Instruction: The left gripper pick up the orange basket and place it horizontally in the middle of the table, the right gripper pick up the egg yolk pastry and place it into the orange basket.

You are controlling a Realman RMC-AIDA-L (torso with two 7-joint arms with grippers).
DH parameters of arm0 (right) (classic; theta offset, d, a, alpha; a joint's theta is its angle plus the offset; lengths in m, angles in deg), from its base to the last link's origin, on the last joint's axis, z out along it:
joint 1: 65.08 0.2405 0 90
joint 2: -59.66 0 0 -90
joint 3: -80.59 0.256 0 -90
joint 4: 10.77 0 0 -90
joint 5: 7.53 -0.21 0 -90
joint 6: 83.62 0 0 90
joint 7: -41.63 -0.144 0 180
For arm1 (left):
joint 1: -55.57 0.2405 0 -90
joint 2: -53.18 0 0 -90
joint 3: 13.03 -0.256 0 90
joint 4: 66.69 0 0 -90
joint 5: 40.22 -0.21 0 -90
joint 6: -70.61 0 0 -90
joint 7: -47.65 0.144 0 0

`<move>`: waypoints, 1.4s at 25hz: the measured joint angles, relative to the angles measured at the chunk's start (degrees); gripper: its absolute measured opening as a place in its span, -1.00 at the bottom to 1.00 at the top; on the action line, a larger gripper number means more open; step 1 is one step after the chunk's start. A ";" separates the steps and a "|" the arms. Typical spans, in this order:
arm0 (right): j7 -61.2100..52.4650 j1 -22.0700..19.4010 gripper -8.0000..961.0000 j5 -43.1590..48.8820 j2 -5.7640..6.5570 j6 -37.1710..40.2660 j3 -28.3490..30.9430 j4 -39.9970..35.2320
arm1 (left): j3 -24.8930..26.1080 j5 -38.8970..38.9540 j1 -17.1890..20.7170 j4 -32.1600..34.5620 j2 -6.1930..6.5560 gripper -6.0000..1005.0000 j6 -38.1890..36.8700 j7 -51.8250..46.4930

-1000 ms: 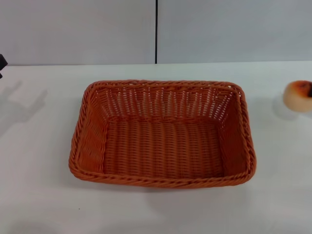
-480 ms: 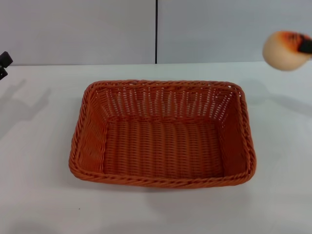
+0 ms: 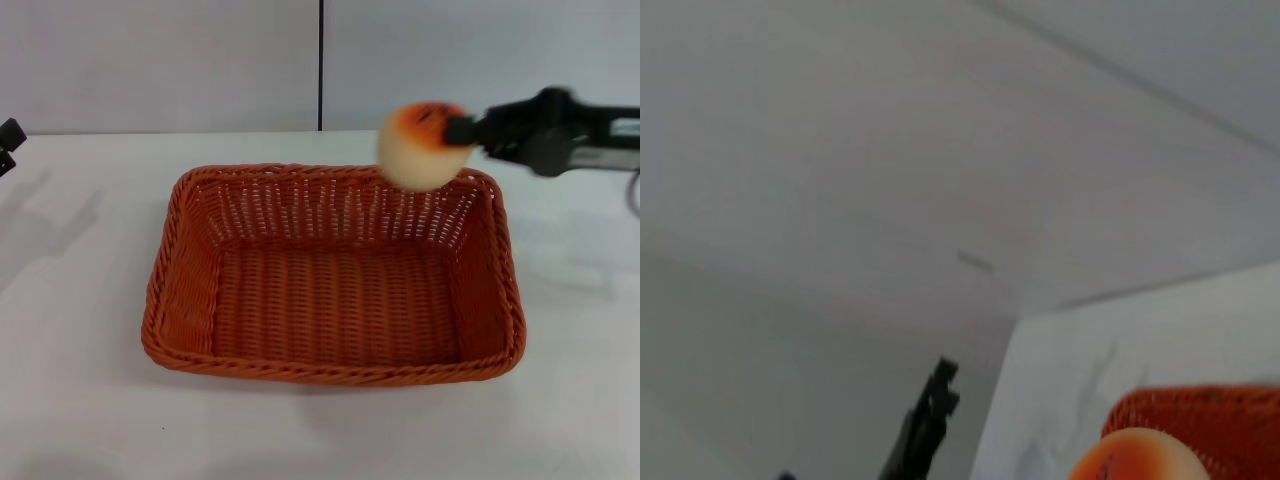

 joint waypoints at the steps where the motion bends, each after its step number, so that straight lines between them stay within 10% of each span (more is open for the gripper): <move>1: 0.81 0.66 -0.92 0.00 0.08 0.42 -0.72 1.40 | 0.00 -0.01 0.17 -0.02 0.00 0.66 -0.06 0.00; 12: 14.31 11.75 -0.78 3.55 2.16 2.61 -1.93 23.85 | 0.47 0.55 1.16 -4.53 -0.06 0.66 -0.73 8.84; 21: 17.64 11.31 -0.33 3.49 3.67 2.94 0.16 22.22 | 1.11 3.71 0.41 -9.46 -0.01 0.66 -0.18 12.61; 27: 31.57 6.99 0.24 -0.51 4.49 0.02 16.39 17.95 | 1.51 7.84 0.38 -13.60 -0.03 0.66 -1.28 14.78; 35: 50.91 2.00 0.31 -5.14 5.49 1.88 25.89 18.27 | 2.98 15.28 1.63 -18.08 -0.16 0.66 -4.30 23.27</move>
